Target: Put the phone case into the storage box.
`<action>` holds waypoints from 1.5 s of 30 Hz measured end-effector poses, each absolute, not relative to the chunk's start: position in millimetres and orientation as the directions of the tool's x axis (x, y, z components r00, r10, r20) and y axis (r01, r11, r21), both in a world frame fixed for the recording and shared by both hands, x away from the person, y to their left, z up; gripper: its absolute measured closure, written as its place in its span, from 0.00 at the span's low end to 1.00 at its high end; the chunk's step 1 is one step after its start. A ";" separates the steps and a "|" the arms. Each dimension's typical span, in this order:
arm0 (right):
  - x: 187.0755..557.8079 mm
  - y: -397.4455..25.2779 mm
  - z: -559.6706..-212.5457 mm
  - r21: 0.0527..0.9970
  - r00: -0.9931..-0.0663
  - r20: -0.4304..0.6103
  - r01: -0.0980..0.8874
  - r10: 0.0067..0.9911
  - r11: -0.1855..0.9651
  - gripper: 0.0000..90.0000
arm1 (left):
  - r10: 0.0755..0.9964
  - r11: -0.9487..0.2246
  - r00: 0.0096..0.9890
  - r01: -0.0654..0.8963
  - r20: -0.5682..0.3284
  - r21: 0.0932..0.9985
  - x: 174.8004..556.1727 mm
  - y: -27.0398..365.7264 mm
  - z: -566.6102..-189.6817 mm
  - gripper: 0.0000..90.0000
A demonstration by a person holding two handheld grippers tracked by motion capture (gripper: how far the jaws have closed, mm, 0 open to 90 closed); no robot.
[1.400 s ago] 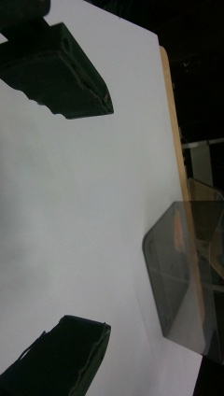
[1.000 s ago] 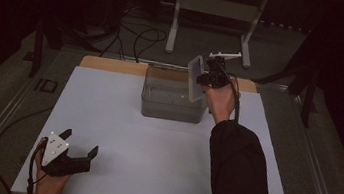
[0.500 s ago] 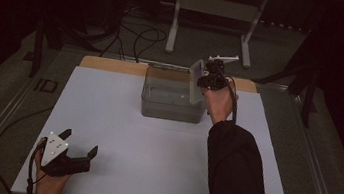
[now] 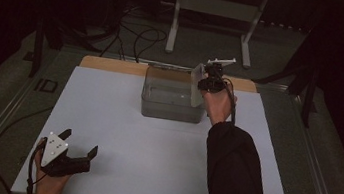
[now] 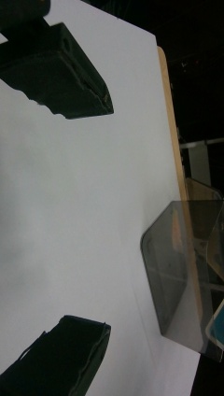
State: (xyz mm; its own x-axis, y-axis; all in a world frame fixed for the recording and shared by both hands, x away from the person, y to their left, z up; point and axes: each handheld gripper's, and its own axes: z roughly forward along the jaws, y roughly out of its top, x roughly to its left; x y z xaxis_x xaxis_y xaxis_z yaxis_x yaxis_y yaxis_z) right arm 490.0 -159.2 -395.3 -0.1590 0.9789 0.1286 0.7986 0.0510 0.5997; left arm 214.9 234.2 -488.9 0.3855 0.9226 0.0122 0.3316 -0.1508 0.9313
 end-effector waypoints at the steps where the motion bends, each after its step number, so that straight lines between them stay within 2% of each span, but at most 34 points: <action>1: 490.2 -158.6 -396.2 0.598 -0.157 0.125 0.800 0.980 0.052 0.90 | 0.923 -0.151 0.386 0.332 0.012 0.931 214.9 234.2 -488.9 0.01; 45: 496.2 -154.5 -427.5 0.541 -0.108 0.014 0.837 0.994 0.083 0.90 | 0.922 -0.151 0.387 0.331 0.012 0.932 214.2 233.8 -488.7 0.01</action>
State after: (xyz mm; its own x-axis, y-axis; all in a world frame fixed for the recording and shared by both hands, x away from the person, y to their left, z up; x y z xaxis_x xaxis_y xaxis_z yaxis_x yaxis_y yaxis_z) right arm 496.2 -154.5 -427.5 -0.1080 0.9940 0.0142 0.8366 0.0832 0.5414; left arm 214.2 233.8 -488.7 0.3874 0.9218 0.0117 0.3307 -0.1508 0.9316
